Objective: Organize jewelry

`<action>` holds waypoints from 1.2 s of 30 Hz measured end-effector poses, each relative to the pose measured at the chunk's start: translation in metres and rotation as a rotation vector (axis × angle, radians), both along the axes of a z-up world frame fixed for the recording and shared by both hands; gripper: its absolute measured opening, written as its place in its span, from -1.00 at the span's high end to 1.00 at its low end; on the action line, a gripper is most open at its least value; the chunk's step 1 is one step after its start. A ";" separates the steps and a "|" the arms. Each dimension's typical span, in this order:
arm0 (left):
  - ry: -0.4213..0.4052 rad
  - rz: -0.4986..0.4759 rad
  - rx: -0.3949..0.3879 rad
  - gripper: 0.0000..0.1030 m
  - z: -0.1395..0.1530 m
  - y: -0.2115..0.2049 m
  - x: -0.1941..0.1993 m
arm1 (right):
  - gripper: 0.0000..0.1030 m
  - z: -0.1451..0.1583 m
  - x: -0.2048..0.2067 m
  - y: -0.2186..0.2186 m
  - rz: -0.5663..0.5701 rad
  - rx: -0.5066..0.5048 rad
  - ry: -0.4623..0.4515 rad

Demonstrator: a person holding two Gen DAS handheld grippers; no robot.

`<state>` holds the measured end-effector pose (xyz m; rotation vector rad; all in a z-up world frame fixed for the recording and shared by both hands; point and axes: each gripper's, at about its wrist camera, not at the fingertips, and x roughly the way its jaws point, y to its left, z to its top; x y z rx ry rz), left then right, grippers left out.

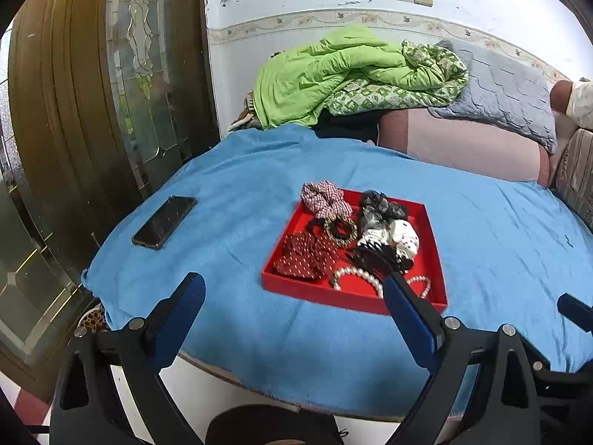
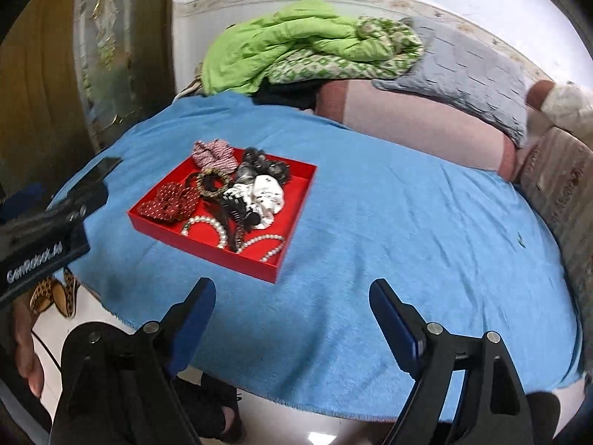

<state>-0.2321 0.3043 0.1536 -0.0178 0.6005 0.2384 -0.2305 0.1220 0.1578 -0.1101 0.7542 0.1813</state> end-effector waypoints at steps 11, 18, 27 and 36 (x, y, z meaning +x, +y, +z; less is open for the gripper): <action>-0.105 -0.045 -0.021 -0.87 0.004 -0.016 -0.028 | -0.85 0.005 -0.027 -0.020 -0.112 0.063 -0.171; -0.153 -0.085 0.022 -0.87 0.008 -0.024 -0.038 | -0.85 0.007 -0.029 -0.022 -0.129 0.065 -0.208; -0.164 -0.107 0.044 -0.87 0.004 -0.028 -0.045 | -0.85 0.007 -0.034 -0.015 -0.123 0.038 -0.255; -0.144 -0.126 -0.027 -0.87 0.002 -0.020 -0.046 | -0.85 0.004 -0.033 -0.016 -0.124 0.033 -0.249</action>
